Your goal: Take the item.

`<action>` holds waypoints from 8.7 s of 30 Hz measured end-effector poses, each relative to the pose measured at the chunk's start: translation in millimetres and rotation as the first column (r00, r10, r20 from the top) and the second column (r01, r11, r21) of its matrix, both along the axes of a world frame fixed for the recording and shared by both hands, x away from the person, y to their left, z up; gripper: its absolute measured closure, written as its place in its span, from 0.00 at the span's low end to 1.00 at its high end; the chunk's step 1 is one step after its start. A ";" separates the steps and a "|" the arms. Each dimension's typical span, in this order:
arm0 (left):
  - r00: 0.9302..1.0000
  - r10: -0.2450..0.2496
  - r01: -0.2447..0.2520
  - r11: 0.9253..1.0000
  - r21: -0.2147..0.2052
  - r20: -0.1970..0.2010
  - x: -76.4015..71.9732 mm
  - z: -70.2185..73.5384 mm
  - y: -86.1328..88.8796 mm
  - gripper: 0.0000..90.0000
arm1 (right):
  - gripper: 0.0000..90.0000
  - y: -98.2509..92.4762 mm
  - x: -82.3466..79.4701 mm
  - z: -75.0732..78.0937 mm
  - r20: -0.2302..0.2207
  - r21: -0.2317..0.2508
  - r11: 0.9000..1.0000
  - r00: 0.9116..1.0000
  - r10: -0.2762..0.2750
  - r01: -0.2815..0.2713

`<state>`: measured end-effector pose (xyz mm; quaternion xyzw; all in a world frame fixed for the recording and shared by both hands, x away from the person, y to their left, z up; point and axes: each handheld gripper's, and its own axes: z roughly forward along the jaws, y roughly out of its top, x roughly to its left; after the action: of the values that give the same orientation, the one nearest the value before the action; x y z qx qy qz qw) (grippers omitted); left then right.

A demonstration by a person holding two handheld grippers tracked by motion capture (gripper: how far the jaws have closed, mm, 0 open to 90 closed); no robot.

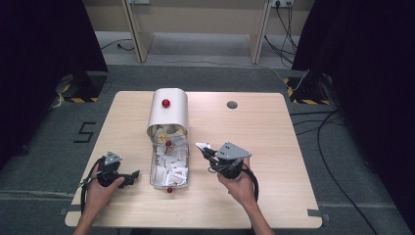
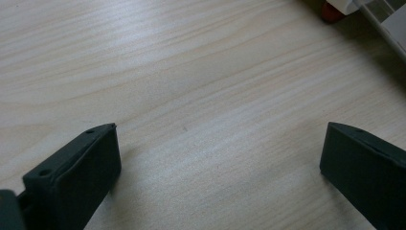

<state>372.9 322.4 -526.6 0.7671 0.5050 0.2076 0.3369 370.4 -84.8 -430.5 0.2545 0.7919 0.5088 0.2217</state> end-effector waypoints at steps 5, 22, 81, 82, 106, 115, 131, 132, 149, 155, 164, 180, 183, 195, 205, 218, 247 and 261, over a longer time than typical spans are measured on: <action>1.000 0.000 0.000 1.000 -0.001 0.000 0.0 -0.1 0.0 0.00 | 0.94 -8.1 1.9 1.8 0.004 0.003 1.000 1.000 -0.022 0.022; 1.000 -0.001 0.001 1.000 0.000 0.000 0.0 -0.1 0.0 0.00 | 0.93 -29.8 9.6 2.3 -0.002 0.018 0.996 0.996 -0.084 0.084; 1.000 0.000 0.000 1.000 -0.001 0.000 0.1 -0.1 0.0 0.00 | 0.93 -84.0 35.2 -17.0 -0.064 0.024 0.969 0.968 -0.244 0.246; 1.000 0.000 0.000 1.000 -0.001 0.000 0.1 -0.1 0.1 0.00 | 0.93 -84.8 35.5 -17.7 -0.067 0.021 0.968 0.966 -0.248 0.250; 1.000 -0.001 0.001 1.000 -0.001 0.000 0.1 -0.1 0.1 0.00 | 0.92 -94.5 43.8 -32.5 -0.106 0.002 0.959 0.954 -0.281 0.283; 1.000 -0.001 0.001 1.000 -0.001 0.000 0.1 -0.1 0.1 0.00 | 0.92 -93.7 46.3 -37.7 -0.116 -0.009 0.960 0.953 -0.279 0.280; 1.000 -0.001 0.001 1.000 -0.001 0.000 0.1 -0.1 0.1 0.00 | 0.92 -89.6 51.2 -53.3 -0.154 -0.043 0.961 0.949 -0.276 0.273; 1.000 0.000 0.000 1.000 -0.001 0.000 0.1 -0.1 0.1 0.00 | 0.92 -89.2 51.5 -54.5 -0.156 -0.045 0.961 0.948 -0.277 0.274; 1.000 -0.001 0.001 1.000 -0.001 0.000 0.1 -0.1 0.1 0.00 | 0.89 -86.2 55.1 -71.1 -0.197 -0.095 0.959 0.940 -0.280 0.266; 1.000 -0.001 0.001 1.000 -0.001 0.000 0.1 -0.1 0.1 0.00 | 0.79 -87.5 53.6 -64.3 -0.190 -0.079 0.958 0.939 -0.287 0.277; 1.000 -0.001 0.001 1.000 -0.001 0.000 0.1 -0.1 0.1 0.00 | 0.71 -84.9 50.4 -60.4 -0.195 -0.081 0.959 0.939 -0.282 0.272; 1.000 -0.001 0.001 1.000 0.000 0.000 0.1 -0.1 0.1 0.00 | 0.38 -86.0 28.3 -57.8 -0.231 -0.113 0.957 0.930 -0.286 0.266; 1.000 0.000 0.000 1.000 -0.001 0.000 0.1 -0.1 0.0 0.00 | 0.35 -87.8 23.4 -57.5 -0.232 -0.107 0.955 0.927 -0.296 0.278; 1.000 0.000 0.000 1.000 -0.001 0.000 0.1 -0.1 0.1 0.00 | 0.34 -105.7 -7.7 -63.8 -0.238 -0.112 0.948 0.918 -0.318 0.299; 1.000 -0.001 0.001 1.000 -0.001 0.000 0.1 -0.1 0.1 0.00 | 0.34 -114.2 -24.3 -71.1 -0.259 -0.127 0.946 0.911 -0.322 0.298; 1.000 0.000 0.000 1.000 0.000 0.000 0.0 0.0 0.0 0.00 | 0.33 -118.3 -42.7 -80.1 -0.277 -0.141 0.947 0.907 -0.316 0.287; 1.000 0.000 0.000 1.000 0.000 0.000 0.0 -0.1 0.0 0.00 | 0.17 -124.1 -71.6 -88.4 -0.279 -0.219 0.930 0.894 -0.351 0.297; 1.000 0.000 0.000 1.000 0.001 0.000 -0.1 0.0 0.0 0.00 | 0.15 -125.2 -78.4 -92.5 -0.258 -0.190 0.934 0.903 -0.344 0.301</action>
<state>372.8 322.4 -526.7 0.7672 0.5048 0.2078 0.3367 292.1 -209.9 -523.0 0.4365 0.7974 0.3635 0.2037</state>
